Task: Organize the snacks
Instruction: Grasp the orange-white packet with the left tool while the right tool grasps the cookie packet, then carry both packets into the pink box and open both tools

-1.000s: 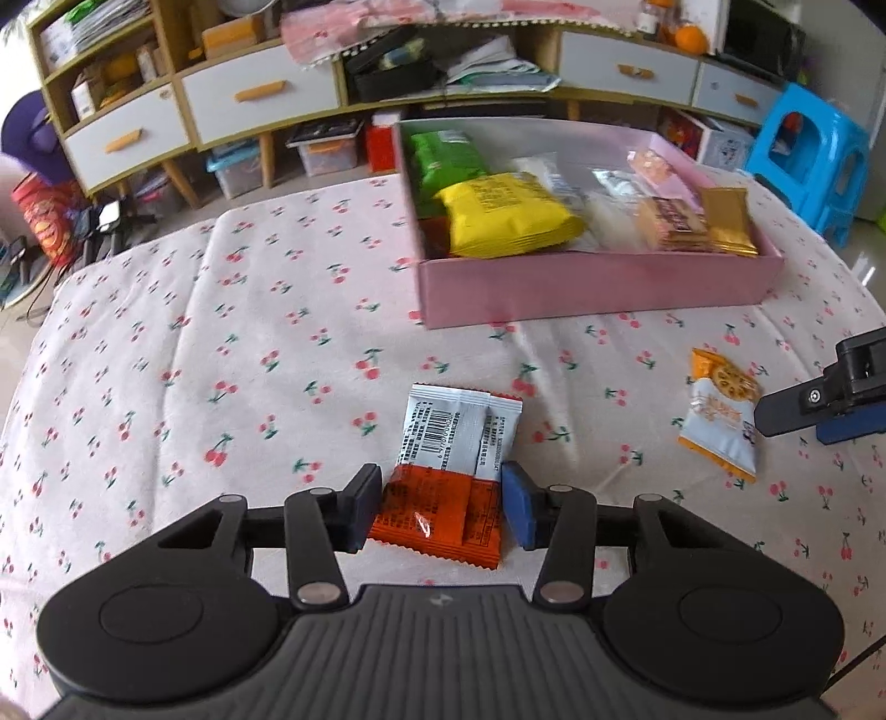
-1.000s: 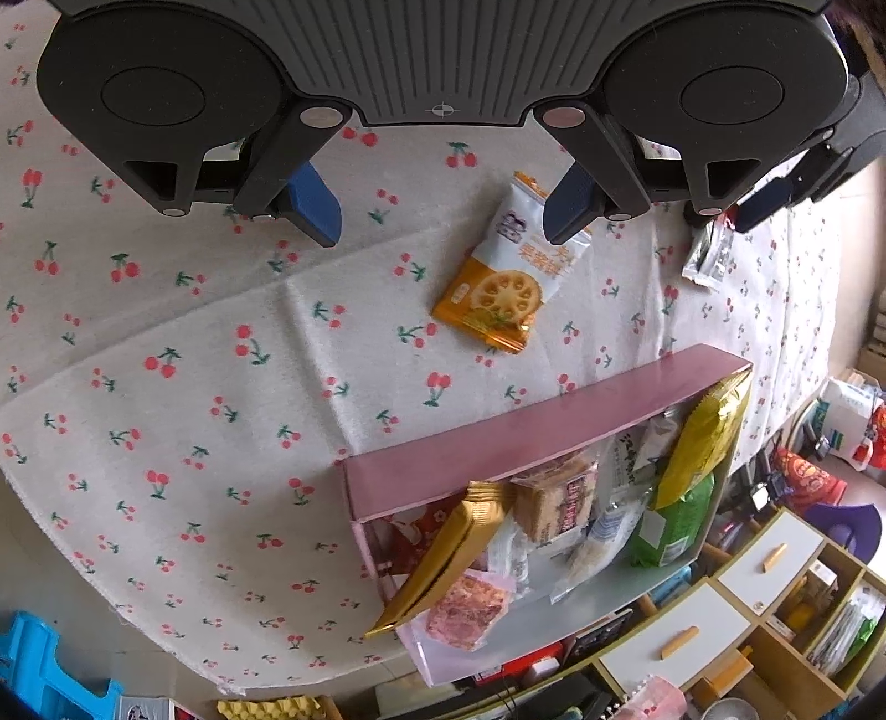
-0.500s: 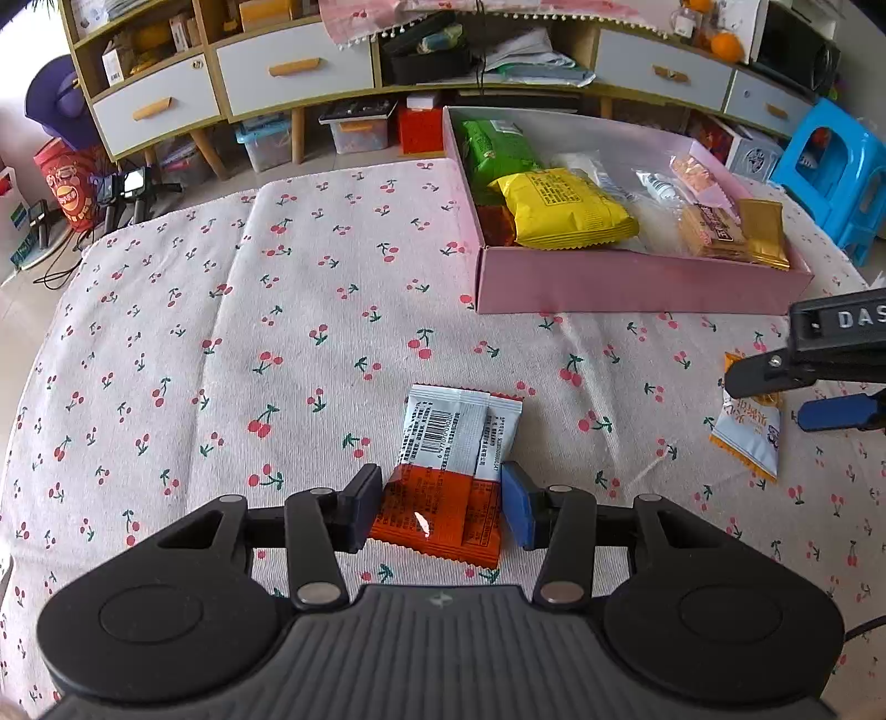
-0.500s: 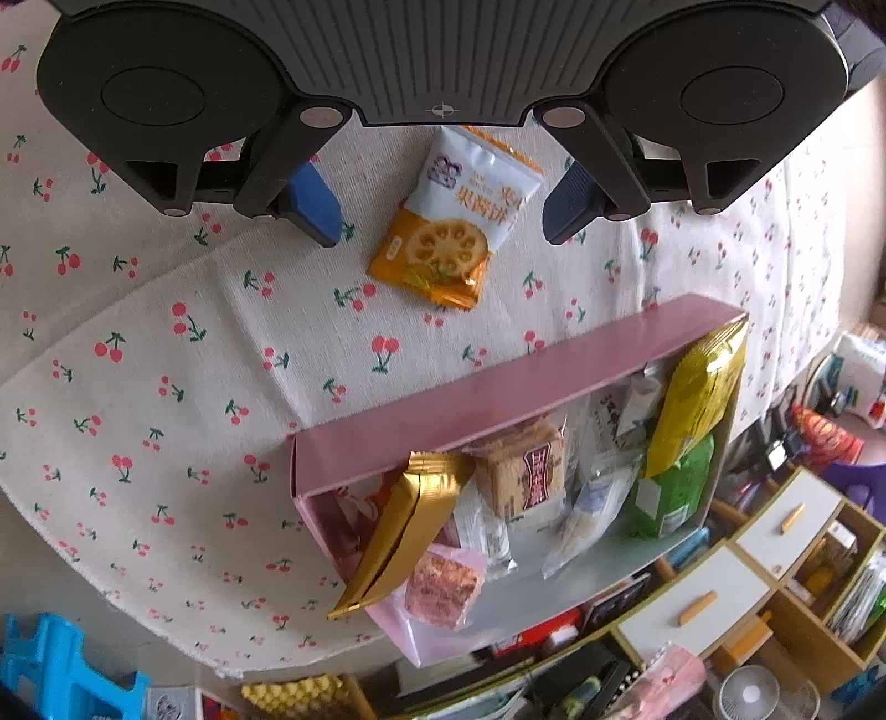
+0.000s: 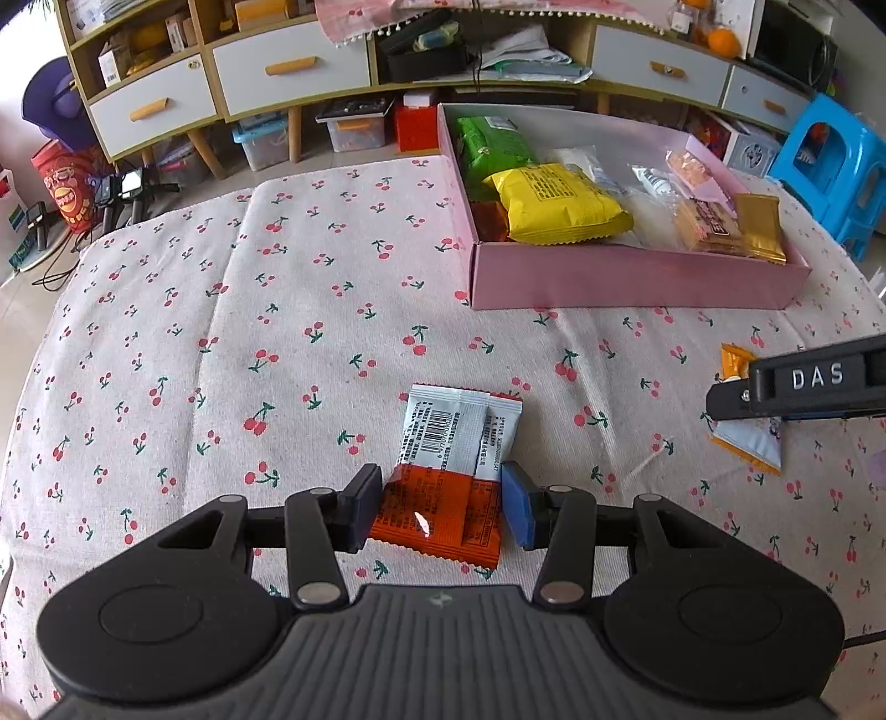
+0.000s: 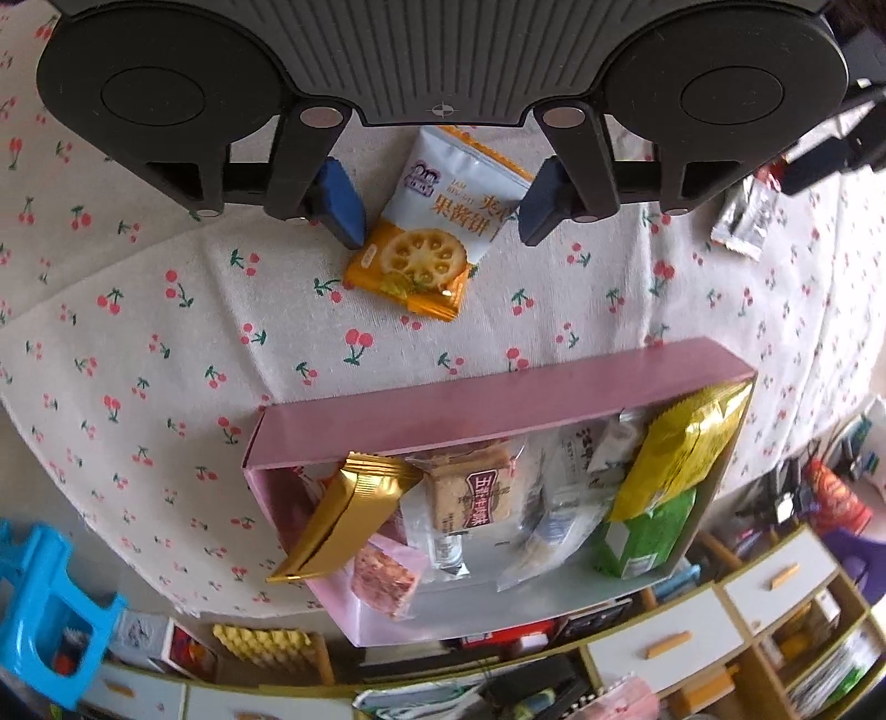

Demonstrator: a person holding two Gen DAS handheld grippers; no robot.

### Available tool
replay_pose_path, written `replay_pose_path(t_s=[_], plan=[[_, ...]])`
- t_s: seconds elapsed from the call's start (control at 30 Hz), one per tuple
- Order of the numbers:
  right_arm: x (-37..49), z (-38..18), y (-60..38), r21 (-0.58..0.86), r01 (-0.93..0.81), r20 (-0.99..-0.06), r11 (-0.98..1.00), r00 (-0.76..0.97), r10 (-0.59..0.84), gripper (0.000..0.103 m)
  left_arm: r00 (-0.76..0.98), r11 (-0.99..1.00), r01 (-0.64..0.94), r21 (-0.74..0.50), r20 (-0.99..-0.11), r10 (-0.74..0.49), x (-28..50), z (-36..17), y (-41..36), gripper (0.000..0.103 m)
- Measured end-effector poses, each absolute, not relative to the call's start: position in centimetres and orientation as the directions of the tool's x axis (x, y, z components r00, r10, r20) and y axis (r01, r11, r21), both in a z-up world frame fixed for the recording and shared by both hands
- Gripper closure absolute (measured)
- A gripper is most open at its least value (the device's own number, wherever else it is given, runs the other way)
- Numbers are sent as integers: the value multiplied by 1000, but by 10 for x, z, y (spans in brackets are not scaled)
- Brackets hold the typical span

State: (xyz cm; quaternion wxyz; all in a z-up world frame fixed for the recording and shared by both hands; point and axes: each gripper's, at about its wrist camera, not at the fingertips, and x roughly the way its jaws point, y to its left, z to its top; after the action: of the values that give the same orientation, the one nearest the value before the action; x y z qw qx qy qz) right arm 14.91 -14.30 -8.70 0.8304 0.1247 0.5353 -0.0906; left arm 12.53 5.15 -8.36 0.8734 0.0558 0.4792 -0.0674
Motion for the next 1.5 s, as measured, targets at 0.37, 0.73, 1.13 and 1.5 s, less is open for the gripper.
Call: replay_pose_path(t_s=[0.37, 0.73, 1.13, 1.5], plan=[[138, -85, -152, 117, 152, -907, 981, 419, 44, 56, 528, 983, 183, 28, -846, -75, 124, -83, 48, 60], [126, -79, -178, 167, 158, -908, 973, 408, 89, 57, 515, 983, 183, -24, -849, -117, 126, -81, 43, 60], [120, -49, -202, 244, 199, -873, 949, 472, 126, 57, 537, 980, 177, -87, -826, -170, 130, -64, 40, 60], [134, -31, -219, 331, 225, -826, 916, 539, 166, 57, 631, 974, 202, -105, -746, -212, 133, -40, 22, 60]])
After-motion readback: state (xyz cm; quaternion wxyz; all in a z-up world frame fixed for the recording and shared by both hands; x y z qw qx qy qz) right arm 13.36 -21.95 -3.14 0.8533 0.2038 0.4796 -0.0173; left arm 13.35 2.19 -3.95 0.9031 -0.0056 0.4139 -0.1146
